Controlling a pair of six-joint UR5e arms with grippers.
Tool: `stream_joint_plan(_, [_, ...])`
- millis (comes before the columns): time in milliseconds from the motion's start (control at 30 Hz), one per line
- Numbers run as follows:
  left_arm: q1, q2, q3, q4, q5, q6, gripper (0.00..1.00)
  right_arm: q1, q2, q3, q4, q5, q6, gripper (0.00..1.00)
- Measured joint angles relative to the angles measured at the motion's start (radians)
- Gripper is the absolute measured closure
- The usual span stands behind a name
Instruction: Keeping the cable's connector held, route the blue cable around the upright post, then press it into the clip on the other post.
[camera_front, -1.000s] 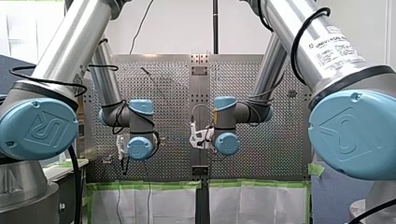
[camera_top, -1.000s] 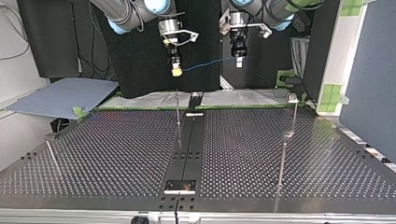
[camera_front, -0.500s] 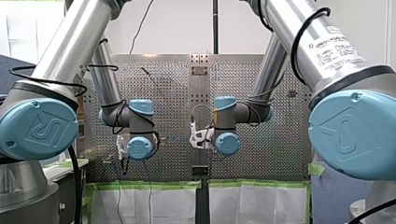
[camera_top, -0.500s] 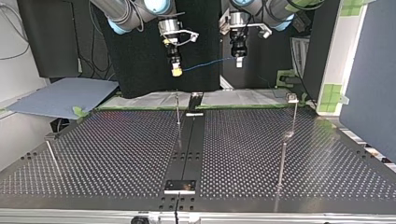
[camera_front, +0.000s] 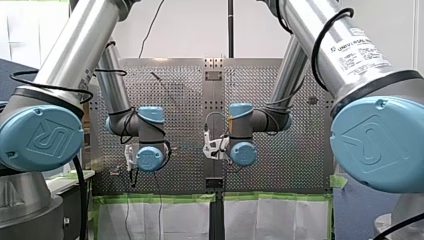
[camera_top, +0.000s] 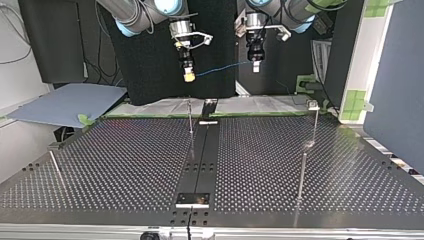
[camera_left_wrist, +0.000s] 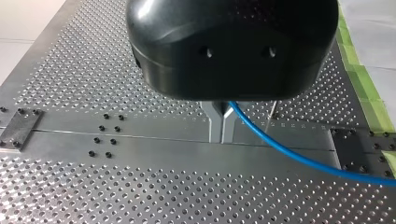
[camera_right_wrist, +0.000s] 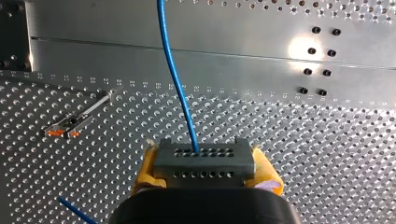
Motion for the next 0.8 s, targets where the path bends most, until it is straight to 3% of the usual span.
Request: stream_joint_plan(800, [-0.004,-0.021,-0.001,-0.013,0.001,0.008,1.0,0.0,0.0,0.0,0.0,0.001,0.0,1.0])
